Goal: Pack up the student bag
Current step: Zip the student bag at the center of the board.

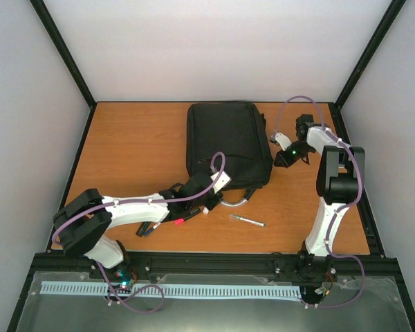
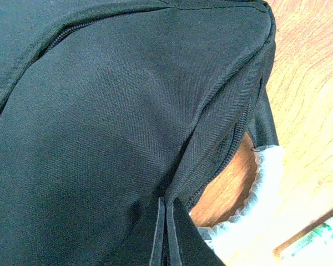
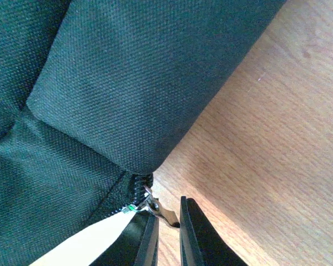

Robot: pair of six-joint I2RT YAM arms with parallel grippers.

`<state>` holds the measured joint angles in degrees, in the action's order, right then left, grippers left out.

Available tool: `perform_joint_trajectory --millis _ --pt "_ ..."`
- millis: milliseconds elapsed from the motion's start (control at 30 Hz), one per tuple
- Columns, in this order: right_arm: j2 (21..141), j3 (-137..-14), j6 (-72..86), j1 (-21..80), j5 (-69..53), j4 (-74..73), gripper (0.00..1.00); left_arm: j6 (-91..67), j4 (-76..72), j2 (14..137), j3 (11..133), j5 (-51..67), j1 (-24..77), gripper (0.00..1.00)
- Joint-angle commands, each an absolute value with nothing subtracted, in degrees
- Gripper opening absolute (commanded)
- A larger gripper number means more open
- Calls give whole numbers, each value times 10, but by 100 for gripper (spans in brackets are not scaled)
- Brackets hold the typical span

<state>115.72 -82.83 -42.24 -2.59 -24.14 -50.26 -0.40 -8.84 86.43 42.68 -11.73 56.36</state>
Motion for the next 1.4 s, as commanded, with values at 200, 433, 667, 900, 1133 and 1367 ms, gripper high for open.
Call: perform_joint_trajectory --millis 200,433,667,900,1133,1367 --pt "1030 -775 -397 -51 -236 -457 23 -7 -103 876 444 -141 562 1" --pt "926 -717 -382 -51 -291 -462 33 -22 -87 890 461 -140 562 6" --pt "809 -713 -405 -50 -449 -506 58 -84 -45 849 488 -144 561 98" --pt "711 -696 -297 -6 -388 -438 100 -198 139 868 635 -275 528 100" --pt "702 -647 -218 12 -496 -377 100 -206 138 920 692 -353 516 100" --pt "669 -563 -262 12 -508 -353 100 -266 88 917 694 -245 423 100"
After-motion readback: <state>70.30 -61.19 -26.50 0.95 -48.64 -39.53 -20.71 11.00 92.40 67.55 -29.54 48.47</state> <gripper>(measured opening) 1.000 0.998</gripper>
